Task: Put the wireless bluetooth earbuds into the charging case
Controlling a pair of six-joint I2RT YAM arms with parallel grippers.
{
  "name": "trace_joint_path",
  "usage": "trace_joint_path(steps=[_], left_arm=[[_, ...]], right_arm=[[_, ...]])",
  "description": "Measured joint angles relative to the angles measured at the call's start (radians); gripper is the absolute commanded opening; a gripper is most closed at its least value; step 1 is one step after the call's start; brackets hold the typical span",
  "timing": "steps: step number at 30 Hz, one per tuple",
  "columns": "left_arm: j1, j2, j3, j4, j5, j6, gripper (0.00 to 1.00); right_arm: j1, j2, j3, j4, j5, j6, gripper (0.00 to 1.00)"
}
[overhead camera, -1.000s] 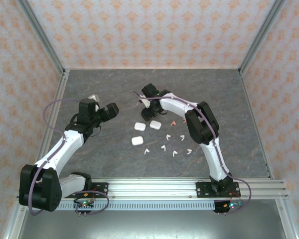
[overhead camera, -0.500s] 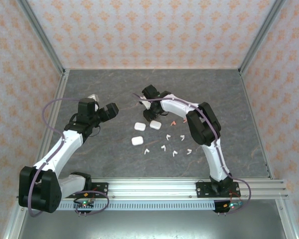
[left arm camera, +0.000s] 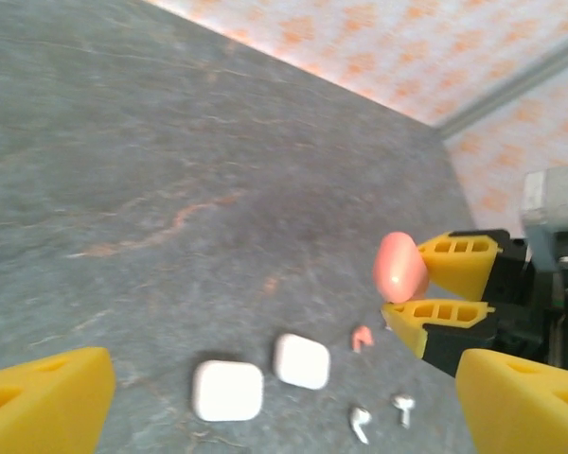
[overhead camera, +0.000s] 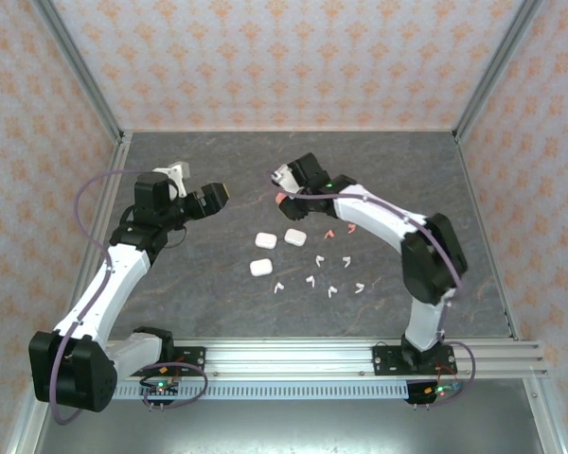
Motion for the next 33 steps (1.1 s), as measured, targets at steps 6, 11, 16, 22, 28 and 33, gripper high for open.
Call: trace_joint_path(steps=[6, 11, 16, 22, 28, 33], left_arm=[[-0.027, 0.051, 0.049, 0.015, 0.2, 0.0, 0.91], [-0.11, 0.106, 0.114, 0.015, 0.29, 0.003, 0.89], [-0.152, 0.138, 0.149, 0.017, 0.327, 0.002, 0.83], [-0.179, 0.174, 0.156, 0.023, 0.345, -0.001, 0.74], [-0.21, 0.197, 0.163, 0.034, 0.356, -0.002, 0.62], [-0.222, 0.214, 0.176, 0.045, 0.357, -0.003, 0.5]], right_arm=[[0.032, -0.182, -0.087, 0.062, -0.043, -0.056, 0.37], [0.083, -0.256, -0.1, 0.063, -0.074, -0.105, 0.36], [0.095, -0.275, -0.1, 0.063, -0.093, -0.122, 0.36], [0.095, -0.275, -0.1, 0.062, -0.105, -0.123, 0.36], [0.096, -0.275, -0.1, 0.062, -0.111, -0.123, 0.36], [0.107, -0.275, -0.1, 0.061, -0.112, -0.123, 0.36]])
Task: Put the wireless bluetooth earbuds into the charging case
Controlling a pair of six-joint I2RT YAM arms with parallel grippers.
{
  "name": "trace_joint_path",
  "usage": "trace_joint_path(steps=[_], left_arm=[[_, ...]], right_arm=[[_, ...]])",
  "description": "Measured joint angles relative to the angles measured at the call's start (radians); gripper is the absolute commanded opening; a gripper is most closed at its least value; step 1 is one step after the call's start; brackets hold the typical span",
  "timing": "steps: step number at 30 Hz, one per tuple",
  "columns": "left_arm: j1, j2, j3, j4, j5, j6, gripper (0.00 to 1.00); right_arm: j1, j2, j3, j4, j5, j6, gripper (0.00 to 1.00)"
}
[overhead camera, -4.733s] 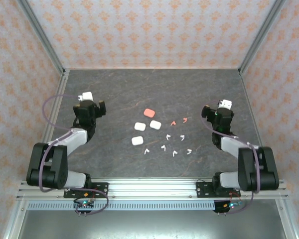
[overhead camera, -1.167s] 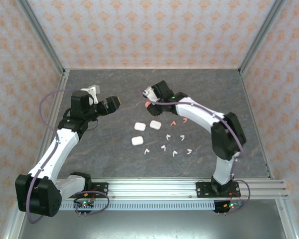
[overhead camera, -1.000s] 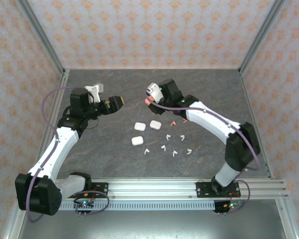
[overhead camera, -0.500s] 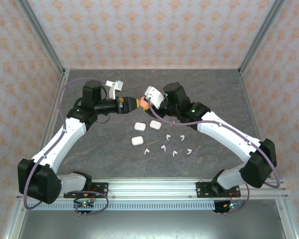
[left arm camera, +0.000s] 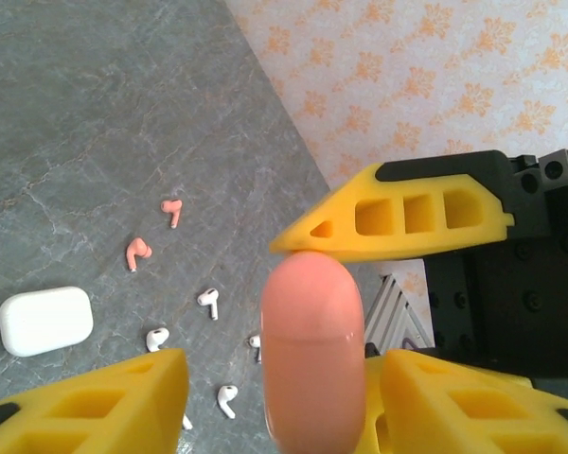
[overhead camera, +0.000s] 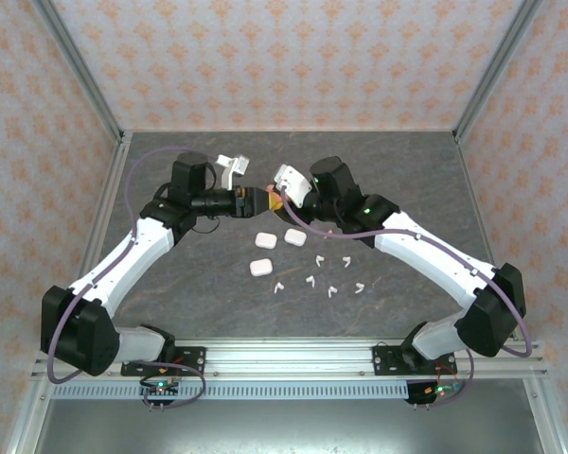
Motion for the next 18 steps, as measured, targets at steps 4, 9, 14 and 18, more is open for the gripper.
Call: trace_joint_path(steps=[4, 9, 14, 18], left_arm=[[-0.011, 0.016, 0.01, 0.002, 0.002, 0.003, 0.4], [-0.017, 0.016, 0.01, 0.007, 0.004, 0.005, 0.33], [-0.019, 0.016, 0.01, 0.007, 0.003, 0.008, 0.4], [-0.019, 0.016, 0.01, 0.006, 0.003, 0.013, 0.41]], right_arm=[[0.002, 0.0, 0.0, -0.002, 0.0, 0.0, 0.36], [0.002, 0.001, 0.0, -0.01, 0.002, 0.0, 0.36], [0.002, 0.001, 0.0, -0.014, 0.012, 0.0, 0.36], [0.002, 0.003, 0.0, -0.016, 0.016, 0.0, 0.36]])
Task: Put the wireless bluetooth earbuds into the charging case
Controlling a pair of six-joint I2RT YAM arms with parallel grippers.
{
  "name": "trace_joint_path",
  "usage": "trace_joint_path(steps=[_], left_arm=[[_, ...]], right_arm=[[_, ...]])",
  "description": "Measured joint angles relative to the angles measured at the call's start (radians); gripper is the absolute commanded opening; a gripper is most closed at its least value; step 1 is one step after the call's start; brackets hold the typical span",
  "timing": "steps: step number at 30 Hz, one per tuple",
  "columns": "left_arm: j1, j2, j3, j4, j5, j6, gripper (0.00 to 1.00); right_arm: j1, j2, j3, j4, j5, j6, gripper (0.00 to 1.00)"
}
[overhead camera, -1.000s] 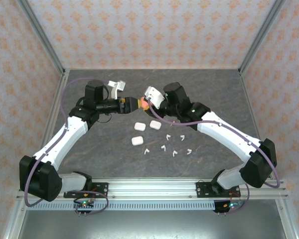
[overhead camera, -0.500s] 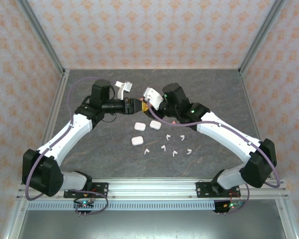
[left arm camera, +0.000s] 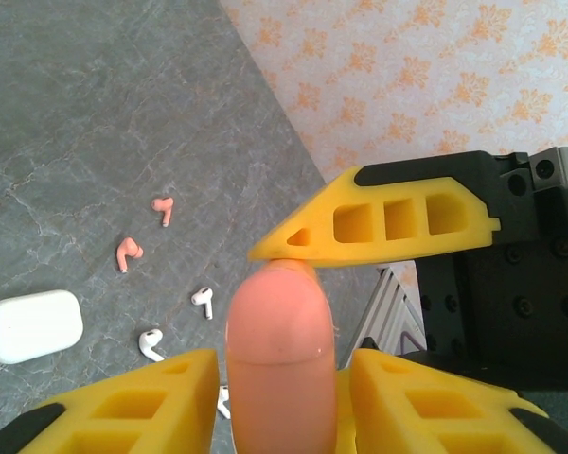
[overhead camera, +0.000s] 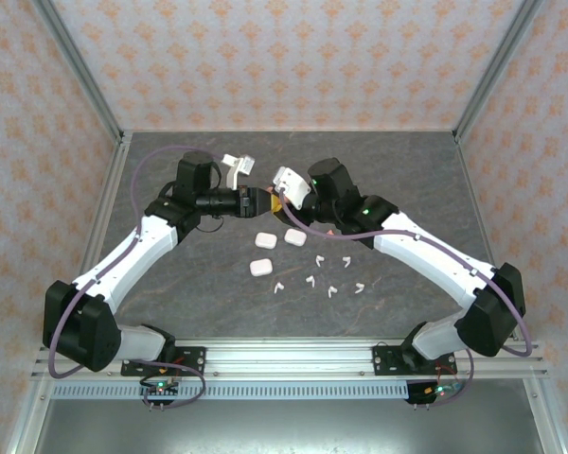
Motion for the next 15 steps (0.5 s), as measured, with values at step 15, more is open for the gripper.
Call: trace_joint_path(steps=[15], left_arm=[[0.001, 0.0, 0.001, -0.032, -0.011, 0.031, 0.25]], right_arm=[[0.003, 0.014, 0.0, -0.004, 0.023, 0.005, 0.37]])
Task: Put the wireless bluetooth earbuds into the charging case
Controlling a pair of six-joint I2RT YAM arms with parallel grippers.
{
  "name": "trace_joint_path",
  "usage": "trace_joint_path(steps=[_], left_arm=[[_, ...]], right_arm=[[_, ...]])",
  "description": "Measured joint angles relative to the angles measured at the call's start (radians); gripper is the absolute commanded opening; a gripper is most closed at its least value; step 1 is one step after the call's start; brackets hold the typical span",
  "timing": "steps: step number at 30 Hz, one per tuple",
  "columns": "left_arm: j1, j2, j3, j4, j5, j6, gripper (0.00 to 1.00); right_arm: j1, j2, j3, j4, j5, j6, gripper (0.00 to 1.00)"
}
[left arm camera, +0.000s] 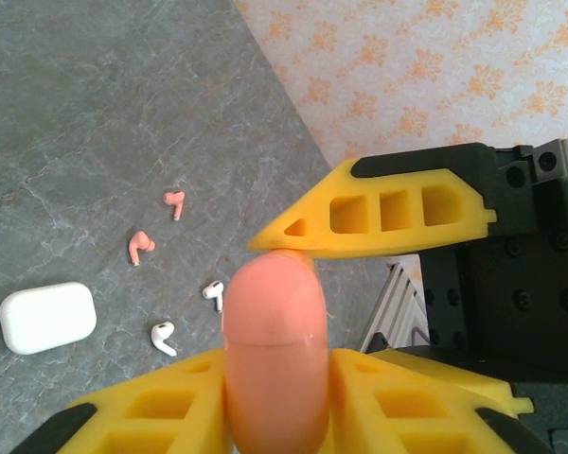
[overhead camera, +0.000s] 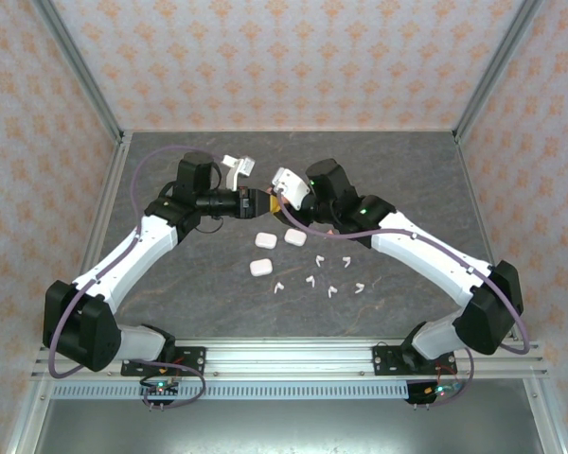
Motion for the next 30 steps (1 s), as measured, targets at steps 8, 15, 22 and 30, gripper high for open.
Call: trace_joint_path(steps=[8, 15, 22, 30], left_arm=[[-0.001, -0.012, 0.0, -0.008, 0.002, 0.015, 0.16], [-0.001, -0.093, -0.07, 0.105, -0.028, 0.014, 0.09], [-0.027, -0.174, -0.225, 0.314, -0.106, 0.059, 0.06], [-0.081, -0.22, -0.27, 0.423, -0.137, 0.155, 0.04]], right_arm=[[0.0, 0.0, 0.002, -0.009, -0.022, 0.028, 0.63], [-0.071, -0.033, -0.006, -0.024, -0.135, 0.128, 0.88], [-0.183, -0.205, -0.156, 0.111, -0.347, 0.336, 0.92], [-0.185, -0.217, -0.239, 0.271, -0.393, 0.496, 0.79]])
